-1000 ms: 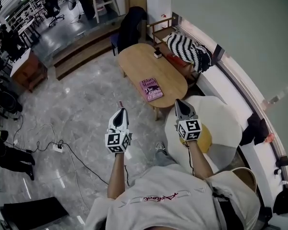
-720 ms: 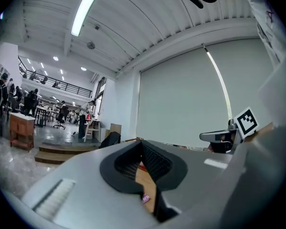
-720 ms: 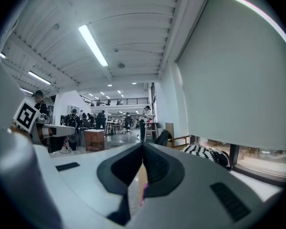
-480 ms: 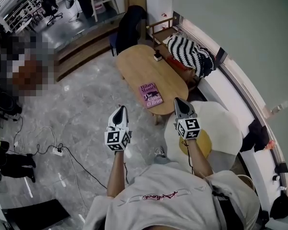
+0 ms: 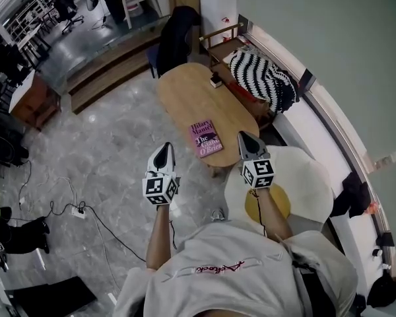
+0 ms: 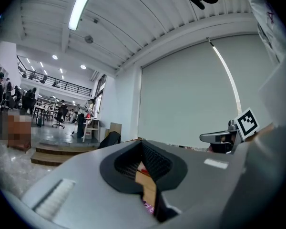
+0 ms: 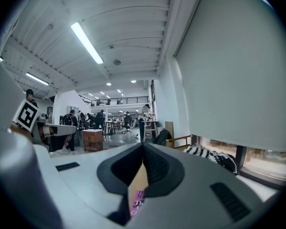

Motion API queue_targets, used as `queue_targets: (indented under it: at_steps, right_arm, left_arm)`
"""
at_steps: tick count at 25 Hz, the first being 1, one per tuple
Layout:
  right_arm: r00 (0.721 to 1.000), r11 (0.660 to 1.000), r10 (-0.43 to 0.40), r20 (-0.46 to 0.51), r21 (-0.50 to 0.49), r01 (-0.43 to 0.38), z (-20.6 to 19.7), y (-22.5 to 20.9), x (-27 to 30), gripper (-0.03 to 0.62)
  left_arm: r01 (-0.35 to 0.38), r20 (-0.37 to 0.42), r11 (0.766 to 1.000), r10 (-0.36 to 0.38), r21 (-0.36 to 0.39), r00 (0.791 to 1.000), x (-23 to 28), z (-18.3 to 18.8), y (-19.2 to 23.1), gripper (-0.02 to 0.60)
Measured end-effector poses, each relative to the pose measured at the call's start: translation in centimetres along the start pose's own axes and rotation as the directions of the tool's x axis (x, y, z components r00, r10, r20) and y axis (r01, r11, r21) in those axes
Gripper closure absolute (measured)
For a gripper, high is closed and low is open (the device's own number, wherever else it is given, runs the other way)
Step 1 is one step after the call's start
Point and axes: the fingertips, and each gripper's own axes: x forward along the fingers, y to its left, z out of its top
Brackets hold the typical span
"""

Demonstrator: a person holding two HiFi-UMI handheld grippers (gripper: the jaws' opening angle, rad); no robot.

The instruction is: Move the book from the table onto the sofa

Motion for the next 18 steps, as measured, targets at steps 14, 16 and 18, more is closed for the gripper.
queue_targets:
  at_steps: [14, 16, 18]
  right_arm:
    - [0.999, 0.999, 0.043, -0.030, 0.027, -0.042, -1.3, -1.3, 4.0, 0.586]
    - [0.998, 0.998, 0.049, -0.034, 0.026, -0.048, -1.4, -1.3, 4.2, 0.586]
    - [0.998, 0.998, 0.052, -0.040, 0.026, -0.051, -1.6, -1.3, 4.4, 0.586]
  left_arm:
    - [-0.041, -0.044, 0.999, 0.041, 0.003, 0.998, 2.5, -1.1, 1.5, 0.572]
    - [-0.043, -0.047, 0.999, 0.043, 0.001, 0.998, 2.7, -1.2, 1.6, 0.572]
    - [-0.041, -0.052, 0.999, 0.041, -0.003, 0.998, 2.9, -1.5, 1.5, 0.572]
